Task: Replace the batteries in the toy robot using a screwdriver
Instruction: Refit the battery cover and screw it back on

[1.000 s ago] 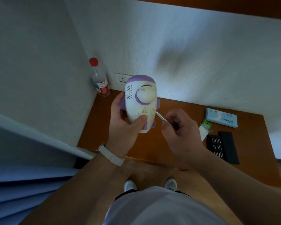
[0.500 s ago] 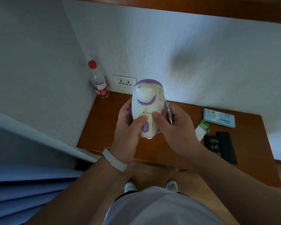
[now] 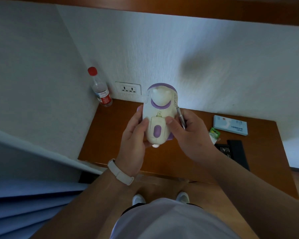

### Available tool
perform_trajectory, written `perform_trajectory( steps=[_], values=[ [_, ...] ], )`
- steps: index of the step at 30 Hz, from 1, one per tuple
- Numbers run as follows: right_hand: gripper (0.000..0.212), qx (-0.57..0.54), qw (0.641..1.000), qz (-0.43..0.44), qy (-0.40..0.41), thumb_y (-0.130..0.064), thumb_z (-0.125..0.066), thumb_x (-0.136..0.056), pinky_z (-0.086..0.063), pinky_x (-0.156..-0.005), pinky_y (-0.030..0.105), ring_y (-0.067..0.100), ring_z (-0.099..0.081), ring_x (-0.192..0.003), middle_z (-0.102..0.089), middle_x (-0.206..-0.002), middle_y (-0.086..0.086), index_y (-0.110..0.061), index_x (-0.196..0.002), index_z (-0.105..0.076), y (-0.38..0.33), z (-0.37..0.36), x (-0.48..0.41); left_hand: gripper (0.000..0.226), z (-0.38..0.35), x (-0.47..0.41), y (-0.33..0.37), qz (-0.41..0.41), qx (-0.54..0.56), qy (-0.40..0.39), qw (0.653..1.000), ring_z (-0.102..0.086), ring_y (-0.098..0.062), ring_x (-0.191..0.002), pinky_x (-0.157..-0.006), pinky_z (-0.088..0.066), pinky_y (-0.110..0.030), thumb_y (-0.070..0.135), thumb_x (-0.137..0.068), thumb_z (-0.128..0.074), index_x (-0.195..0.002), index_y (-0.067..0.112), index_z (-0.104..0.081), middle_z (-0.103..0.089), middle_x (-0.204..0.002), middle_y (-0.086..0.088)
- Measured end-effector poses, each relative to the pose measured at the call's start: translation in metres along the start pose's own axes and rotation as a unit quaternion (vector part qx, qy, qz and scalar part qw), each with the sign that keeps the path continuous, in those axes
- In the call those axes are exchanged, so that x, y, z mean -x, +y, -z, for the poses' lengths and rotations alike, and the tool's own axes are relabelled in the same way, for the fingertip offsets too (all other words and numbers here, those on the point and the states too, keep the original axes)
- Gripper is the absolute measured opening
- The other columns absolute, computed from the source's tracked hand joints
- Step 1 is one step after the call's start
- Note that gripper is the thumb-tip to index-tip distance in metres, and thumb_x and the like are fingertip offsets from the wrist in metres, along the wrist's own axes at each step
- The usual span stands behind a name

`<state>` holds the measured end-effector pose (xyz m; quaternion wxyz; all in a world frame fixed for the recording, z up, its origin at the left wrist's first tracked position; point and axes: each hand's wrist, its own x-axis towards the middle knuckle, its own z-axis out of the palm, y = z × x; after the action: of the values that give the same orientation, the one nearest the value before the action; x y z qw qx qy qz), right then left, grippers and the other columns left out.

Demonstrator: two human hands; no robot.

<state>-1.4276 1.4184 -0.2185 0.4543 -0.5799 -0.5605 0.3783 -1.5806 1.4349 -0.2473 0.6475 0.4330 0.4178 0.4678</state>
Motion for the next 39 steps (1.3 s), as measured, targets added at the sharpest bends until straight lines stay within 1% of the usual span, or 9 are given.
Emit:
perform_trajectory(
  steps=[3,8,12,17,19,23,29,35,39],
  values=[
    [0.022,-0.009,1.0,0.012,-0.014,-0.034,-0.059,-0.091,-0.046,-0.062,0.007,-0.006,-0.063,-0.079,-0.066,-0.087,-0.018,-0.019,-0.107,-0.062,0.001,0.003,0.001,0.048,-0.003,-0.004,0.001,-0.005,0.006,0.014,1.0,-0.063,-0.02,-0.12,-0.086,-0.059,-0.038,0.034,-0.098,-0.046,-0.146,0.026,-0.044,-0.063,-0.133,0.001],
    [0.025,-0.026,0.999,0.014,-0.016,-0.042,-0.056,-0.084,-0.047,-0.063,0.009,-0.004,-0.063,-0.079,-0.066,-0.081,-0.025,-0.023,-0.099,-0.061,0.003,0.007,-0.002,0.062,0.002,-0.017,0.003,-0.018,-0.022,-0.021,0.999,-0.058,-0.026,-0.127,-0.095,-0.055,-0.047,0.032,-0.094,-0.057,-0.15,0.024,-0.035,-0.057,-0.139,-0.002],
    [0.008,-0.038,0.999,0.008,-0.002,-0.034,-0.061,-0.088,-0.053,-0.061,0.015,0.003,-0.067,-0.08,-0.067,-0.081,-0.015,-0.029,-0.084,-0.057,0.007,0.013,-0.008,0.059,0.004,-0.022,0.0,-0.002,0.017,-0.063,0.998,-0.061,-0.026,-0.123,-0.085,-0.059,-0.04,0.019,-0.09,-0.056,-0.145,0.029,-0.037,-0.063,-0.132,0.002],
    [0.037,-0.011,1.0,0.019,-0.014,-0.042,-0.068,-0.082,-0.06,-0.061,0.033,0.019,-0.069,-0.078,-0.066,-0.077,-0.002,-0.013,-0.072,-0.048,0.009,0.017,-0.014,0.085,0.003,-0.027,-0.006,0.062,0.079,-0.055,0.993,-0.062,-0.03,-0.12,-0.078,-0.06,-0.042,0.026,-0.069,-0.069,-0.147,0.023,-0.038,-0.06,-0.136,-0.007],
    [0.028,-0.012,0.999,0.026,-0.025,-0.031,-0.07,-0.085,-0.057,-0.06,0.025,0.011,-0.068,-0.076,-0.067,-0.075,-0.011,-0.019,-0.071,-0.049,0.012,0.016,-0.014,0.08,0.003,-0.03,-0.009,0.086,0.096,-0.035,0.991,-0.064,-0.031,-0.117,-0.074,-0.06,-0.043,0.024,-0.07,-0.067,-0.145,0.022,-0.04,-0.061,-0.134,-0.007],
    [0.028,-0.01,0.999,0.032,-0.041,-0.022,-0.07,-0.087,-0.051,-0.063,0.012,-0.003,-0.064,-0.078,-0.064,-0.077,-0.031,-0.039,-0.08,-0.048,0.015,0.014,-0.014,0.072,0.006,-0.038,-0.013,0.107,0.062,-0.037,0.992,-0.066,-0.029,-0.115,-0.081,-0.059,-0.048,0.03,-0.077,-0.068,-0.144,0.02,-0.042,-0.063,-0.133,-0.008],
    [0.02,0.001,0.998,-0.026,-0.064,-0.033,-0.06,-0.092,-0.059,-0.076,0.022,0.006,-0.066,-0.096,-0.067,-0.105,-0.015,-0.027,-0.111,-0.058,0.036,0.01,-0.019,0.063,0.012,-0.045,-0.024,0.157,0.048,-0.037,0.986,-0.067,-0.031,-0.114,-0.083,-0.059,-0.048,0.031,-0.081,-0.067,-0.139,0.018,-0.048,-0.066,-0.129,-0.009],
    [0.022,-0.037,0.992,-0.074,-0.093,-0.018,-0.038,-0.104,-0.045,-0.059,0.01,-0.008,-0.057,-0.068,-0.059,-0.07,-0.029,-0.029,-0.094,-0.054,0.059,-0.003,-0.021,0.076,0.022,-0.047,-0.046,0.185,0.03,0.049,0.981,-0.066,-0.028,-0.115,-0.081,-0.06,-0.048,0.027,-0.073,-0.084,-0.139,0.024,-0.047,-0.065,-0.129,-0.002],
    [0.025,-0.018,0.99,-0.112,-0.078,-0.024,-0.039,-0.101,-0.036,-0.054,0.022,0.002,-0.042,-0.054,-0.048,-0.06,-0.014,-0.023,-0.077,-0.048,0.088,-0.014,-0.019,0.063,0.036,-0.047,-0.061,0.183,0.008,0.114,0.976,-0.067,-0.022,-0.11,-0.075,-0.061,-0.042,0.016,-0.085,-0.074,-0.139,0.028,-0.045,-0.065,-0.126,0.003]
  ],
)
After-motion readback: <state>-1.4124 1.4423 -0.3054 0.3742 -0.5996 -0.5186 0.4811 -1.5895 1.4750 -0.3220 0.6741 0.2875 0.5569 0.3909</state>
